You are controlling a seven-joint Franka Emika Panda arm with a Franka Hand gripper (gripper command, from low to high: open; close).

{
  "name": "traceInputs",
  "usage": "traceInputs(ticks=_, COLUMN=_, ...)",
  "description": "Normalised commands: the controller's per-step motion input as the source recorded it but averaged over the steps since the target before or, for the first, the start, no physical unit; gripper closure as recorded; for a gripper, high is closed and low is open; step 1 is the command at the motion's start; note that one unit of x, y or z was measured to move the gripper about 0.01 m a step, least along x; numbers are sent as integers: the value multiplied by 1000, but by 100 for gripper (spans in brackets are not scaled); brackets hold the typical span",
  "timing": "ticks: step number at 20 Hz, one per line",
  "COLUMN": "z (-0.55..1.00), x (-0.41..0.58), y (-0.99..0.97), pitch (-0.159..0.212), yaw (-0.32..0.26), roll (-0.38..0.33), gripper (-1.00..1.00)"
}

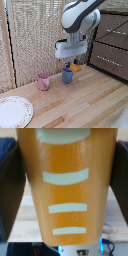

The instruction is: Caressingly guide your clamp towards the toast. Compassionately possess the toast with your clamp. Gradually tag the toast up from the worktable. Complaisantly, cruise the held-toasty-pillow to your white crockery. Last but notably, liberate the toast onto the shiny white tableware.

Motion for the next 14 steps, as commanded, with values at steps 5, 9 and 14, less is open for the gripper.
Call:
traceInputs(ticks=5, z=364, x=197, y=921, pitch=31, yaw=2, roll=0, gripper=100)
traceInputs(ticks=9, z=337, x=296, y=897, pitch=0, yaw=0, roll=-8, gripper=100)
traceInputs(ticks=14, z=303, x=334, y=894, pitch=0, yaw=0, roll=-19, gripper=100)
